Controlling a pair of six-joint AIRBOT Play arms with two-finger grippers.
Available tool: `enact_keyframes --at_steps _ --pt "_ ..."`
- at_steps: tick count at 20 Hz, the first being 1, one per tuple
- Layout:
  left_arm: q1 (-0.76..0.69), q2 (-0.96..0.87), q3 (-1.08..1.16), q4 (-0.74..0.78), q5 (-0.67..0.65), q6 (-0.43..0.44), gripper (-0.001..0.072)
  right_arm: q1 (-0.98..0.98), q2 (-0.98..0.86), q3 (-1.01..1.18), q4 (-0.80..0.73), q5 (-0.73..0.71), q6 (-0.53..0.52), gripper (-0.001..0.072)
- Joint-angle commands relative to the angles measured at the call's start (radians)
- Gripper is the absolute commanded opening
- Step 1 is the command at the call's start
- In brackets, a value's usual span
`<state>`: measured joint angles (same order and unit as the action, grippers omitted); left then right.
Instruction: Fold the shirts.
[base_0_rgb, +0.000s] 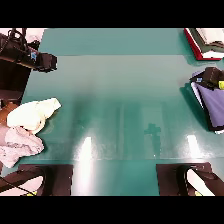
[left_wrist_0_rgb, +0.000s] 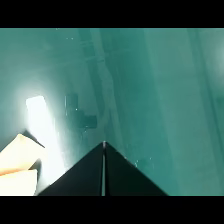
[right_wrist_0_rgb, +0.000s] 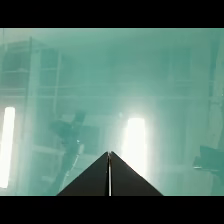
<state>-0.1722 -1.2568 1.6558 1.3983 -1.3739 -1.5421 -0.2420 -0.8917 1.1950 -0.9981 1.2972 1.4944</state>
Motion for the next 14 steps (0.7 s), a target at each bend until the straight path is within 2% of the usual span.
enact_keyframes --at_steps 1,14 --pt "0.000 0.000 0.000 0.000 0.005 0.001 0.0028 0.008 0.001 0.000 0.002 0.000 0.000 0.0017" --pt "0.000 0.001 0.000 -0.020 0.010 -0.003 0.0028 0.008 0.001 0.000 0.003 -0.004 0.000 0.0018"
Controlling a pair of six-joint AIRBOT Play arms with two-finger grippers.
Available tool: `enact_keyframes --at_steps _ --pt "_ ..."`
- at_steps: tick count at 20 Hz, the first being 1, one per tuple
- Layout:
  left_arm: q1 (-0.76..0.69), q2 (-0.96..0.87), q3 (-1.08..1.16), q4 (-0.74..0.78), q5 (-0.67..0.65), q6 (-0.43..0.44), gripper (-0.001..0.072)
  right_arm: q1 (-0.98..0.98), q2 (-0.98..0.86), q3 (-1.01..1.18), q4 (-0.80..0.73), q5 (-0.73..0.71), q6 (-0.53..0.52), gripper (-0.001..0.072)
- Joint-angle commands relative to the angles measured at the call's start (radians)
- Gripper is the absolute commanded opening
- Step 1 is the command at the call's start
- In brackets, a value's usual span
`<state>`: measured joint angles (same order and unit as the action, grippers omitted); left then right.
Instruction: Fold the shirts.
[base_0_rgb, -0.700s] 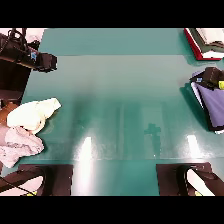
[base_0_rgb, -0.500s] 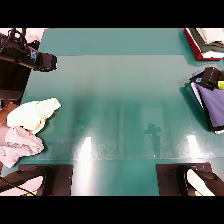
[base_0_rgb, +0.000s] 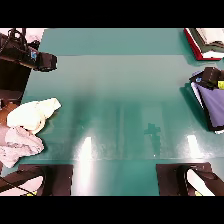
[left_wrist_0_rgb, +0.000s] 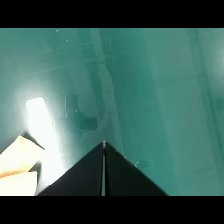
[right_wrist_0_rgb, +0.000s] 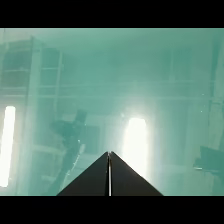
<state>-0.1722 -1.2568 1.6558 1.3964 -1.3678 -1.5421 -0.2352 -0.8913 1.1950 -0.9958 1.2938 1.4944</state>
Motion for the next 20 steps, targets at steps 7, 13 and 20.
enact_keyframes --at_steps 7,13,20 --pt "0.000 0.031 -0.144 0.306 -0.228 -0.007 0.0544 0.001 0.000 0.000 -0.001 0.000 0.000 0.0018" --pt "0.087 0.165 -0.589 0.465 -0.104 -0.109 0.0575 0.001 0.000 0.000 -0.002 0.000 -0.012 0.0017" --pt "0.223 0.164 -0.811 0.428 0.066 -0.128 0.0573 0.002 0.000 0.000 -0.001 0.000 -0.012 0.0017"
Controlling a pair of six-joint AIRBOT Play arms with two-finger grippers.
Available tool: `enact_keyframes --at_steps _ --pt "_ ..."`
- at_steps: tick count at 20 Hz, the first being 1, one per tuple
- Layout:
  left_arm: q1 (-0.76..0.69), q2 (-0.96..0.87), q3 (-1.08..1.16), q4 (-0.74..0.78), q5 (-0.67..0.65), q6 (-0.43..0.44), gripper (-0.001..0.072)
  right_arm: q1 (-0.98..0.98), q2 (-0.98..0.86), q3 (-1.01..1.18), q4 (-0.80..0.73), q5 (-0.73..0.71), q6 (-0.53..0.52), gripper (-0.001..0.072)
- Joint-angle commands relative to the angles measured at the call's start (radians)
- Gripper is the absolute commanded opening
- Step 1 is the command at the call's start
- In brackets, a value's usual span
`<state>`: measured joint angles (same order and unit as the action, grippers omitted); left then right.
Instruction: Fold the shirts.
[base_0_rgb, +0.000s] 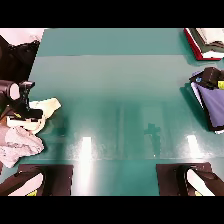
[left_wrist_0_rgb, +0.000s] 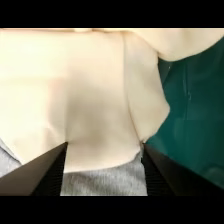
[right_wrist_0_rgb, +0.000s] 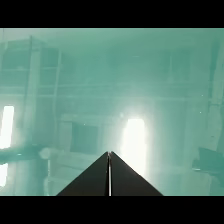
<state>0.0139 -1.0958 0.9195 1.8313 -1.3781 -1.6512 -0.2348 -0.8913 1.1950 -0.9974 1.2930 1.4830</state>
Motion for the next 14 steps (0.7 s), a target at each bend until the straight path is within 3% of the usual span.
enact_keyframes --at_steps 1,2,5,6,9,14 --pt "0.037 0.003 -0.075 -0.008 0.091 -0.020 0.0571 0.001 0.000 0.000 0.001 0.001 0.000 0.0017" --pt "0.037 0.003 -0.075 -0.008 0.106 -0.021 0.0559 0.001 0.000 0.000 0.001 0.001 0.000 0.0017" --pt "0.037 0.003 -0.075 -0.011 0.144 -0.021 0.0058 0.001 0.000 0.000 0.001 0.005 0.000 0.0017" --pt "0.037 0.003 -0.075 -0.012 0.154 -0.025 0.0027 0.001 0.000 0.000 0.001 0.009 0.000 0.0017" --pt "0.037 0.004 -0.020 -0.069 0.151 -0.015 0.0027 0.001 0.000 0.000 0.002 0.011 0.000 0.0017" --pt "-0.027 0.004 0.380 -0.339 0.068 0.116 0.0027 0.001 0.003 0.024 0.011 -0.002 0.000 0.0017"
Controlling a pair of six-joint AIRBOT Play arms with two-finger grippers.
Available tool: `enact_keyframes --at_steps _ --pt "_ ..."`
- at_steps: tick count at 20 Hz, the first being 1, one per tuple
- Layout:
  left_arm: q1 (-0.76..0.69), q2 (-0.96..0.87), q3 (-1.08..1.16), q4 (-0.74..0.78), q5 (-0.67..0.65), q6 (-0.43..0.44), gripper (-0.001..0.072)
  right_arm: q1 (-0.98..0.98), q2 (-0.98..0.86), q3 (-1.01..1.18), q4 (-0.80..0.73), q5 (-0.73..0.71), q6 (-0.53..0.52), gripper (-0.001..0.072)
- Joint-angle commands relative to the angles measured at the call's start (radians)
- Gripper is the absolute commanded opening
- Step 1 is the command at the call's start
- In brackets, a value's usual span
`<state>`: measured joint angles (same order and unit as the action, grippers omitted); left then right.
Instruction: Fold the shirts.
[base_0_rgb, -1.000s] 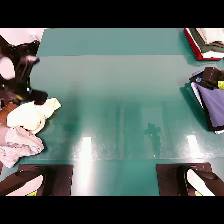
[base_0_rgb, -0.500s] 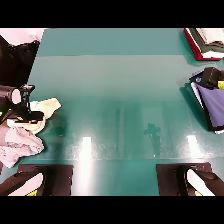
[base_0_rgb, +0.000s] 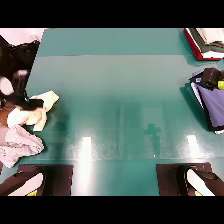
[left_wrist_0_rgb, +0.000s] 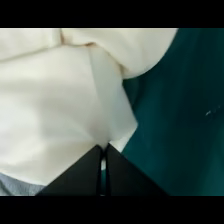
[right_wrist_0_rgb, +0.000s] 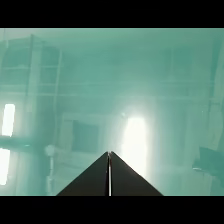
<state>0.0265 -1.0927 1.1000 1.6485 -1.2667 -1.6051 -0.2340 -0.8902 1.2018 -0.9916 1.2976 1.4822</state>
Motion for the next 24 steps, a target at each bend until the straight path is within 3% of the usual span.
enact_keyframes --at_steps 1,5,7,14,17,20,24 --pt "-0.080 0.001 0.317 -0.206 -0.076 0.088 0.0027 0.000 0.002 0.042 0.005 -0.011 0.001 0.0017" --pt "-0.281 0.001 0.745 -0.389 -0.080 0.142 0.0026 0.000 -0.001 0.194 0.002 -0.076 0.000 0.0017" --pt "-0.405 -0.002 0.885 -0.404 -0.035 0.146 0.0026 0.000 -0.002 0.266 0.000 -0.107 0.001 0.0017" --pt "-0.720 -0.066 0.951 -0.404 0.166 0.174 0.0026 0.000 -0.002 0.411 -0.005 -0.143 0.001 0.0017" --pt "-0.743 -0.160 0.951 -0.401 0.164 0.184 0.0026 0.000 -0.001 0.412 -0.005 -0.135 0.001 0.0017" --pt "-0.726 -0.262 0.946 -0.281 0.016 0.191 0.0027 0.000 -0.001 0.412 -0.006 -0.114 0.001 0.0017" --pt "-0.608 -0.365 0.823 -0.230 -0.060 0.143 0.0028 0.000 -0.002 0.412 -0.006 -0.089 0.001 0.0017"
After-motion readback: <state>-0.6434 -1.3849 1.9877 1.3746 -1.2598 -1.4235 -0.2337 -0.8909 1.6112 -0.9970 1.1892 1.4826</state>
